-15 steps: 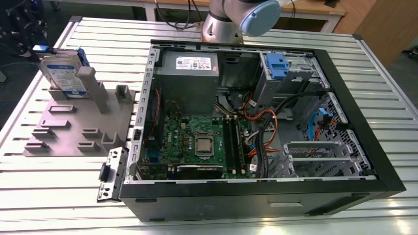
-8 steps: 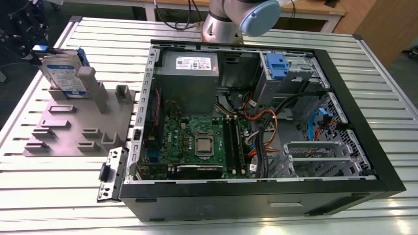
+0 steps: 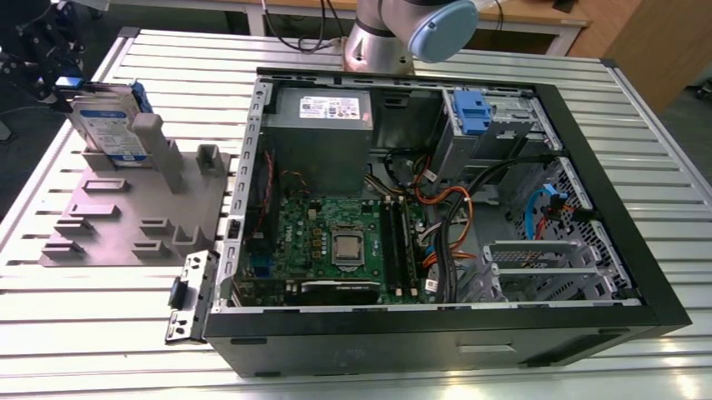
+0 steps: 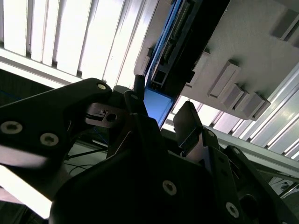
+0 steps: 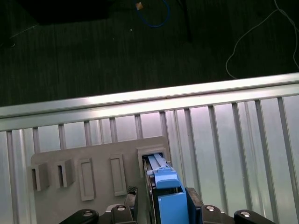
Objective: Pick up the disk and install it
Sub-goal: 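Pick up the disk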
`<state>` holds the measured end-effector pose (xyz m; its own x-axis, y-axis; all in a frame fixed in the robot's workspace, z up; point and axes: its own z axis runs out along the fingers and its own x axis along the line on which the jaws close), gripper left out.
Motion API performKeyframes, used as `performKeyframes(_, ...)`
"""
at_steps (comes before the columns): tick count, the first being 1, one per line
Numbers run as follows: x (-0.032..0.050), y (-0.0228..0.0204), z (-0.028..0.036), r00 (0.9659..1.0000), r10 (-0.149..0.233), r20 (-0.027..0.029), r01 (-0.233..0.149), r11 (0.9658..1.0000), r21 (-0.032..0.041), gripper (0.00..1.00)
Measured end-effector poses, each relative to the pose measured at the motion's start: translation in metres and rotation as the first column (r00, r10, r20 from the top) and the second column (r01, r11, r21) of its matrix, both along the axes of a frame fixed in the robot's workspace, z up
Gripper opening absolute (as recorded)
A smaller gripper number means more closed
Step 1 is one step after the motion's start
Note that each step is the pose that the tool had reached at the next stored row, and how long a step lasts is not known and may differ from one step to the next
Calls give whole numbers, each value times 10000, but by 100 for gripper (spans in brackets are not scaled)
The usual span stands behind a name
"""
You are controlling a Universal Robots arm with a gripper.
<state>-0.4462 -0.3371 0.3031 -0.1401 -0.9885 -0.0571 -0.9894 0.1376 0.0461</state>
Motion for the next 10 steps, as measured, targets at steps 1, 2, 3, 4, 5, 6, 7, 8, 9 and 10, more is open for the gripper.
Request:
performKeyframes(1, 0, 0, 0, 10000, 0, 0, 0, 10000, 0, 52)
performKeyframes(2, -2, 1, -3, 10000, 0, 3, 0, 10000, 2, 52)
performKeyframes(3, -3, 1, -5, 10000, 0, 3, 0, 10000, 2, 52)
performKeyframes(4, -4, 1, -6, 10000, -1, 1, 1, 10000, 1, 52)
performKeyframes(5, -5, 4, -8, 10000, -1, 0, 1, 10000, 1, 52)
performKeyframes(6, -6, 7, -11, 10000, -2, 0, 2, 10000, 0, 52)
performKeyframes(7, -6, 12, -15, 10000, -2, 1, 2, 10000, 1, 52)
performKeyframes(8, -6, 16, -19, 10000, 0, 2, 0, 10000, 1, 52)
performKeyframes(9, -7, 21, -23, 10000, -1, 2, 1, 10000, 1, 52)
performKeyframes(10, -7, 25, -27, 10000, -1, 2, 1, 10000, 1, 52)
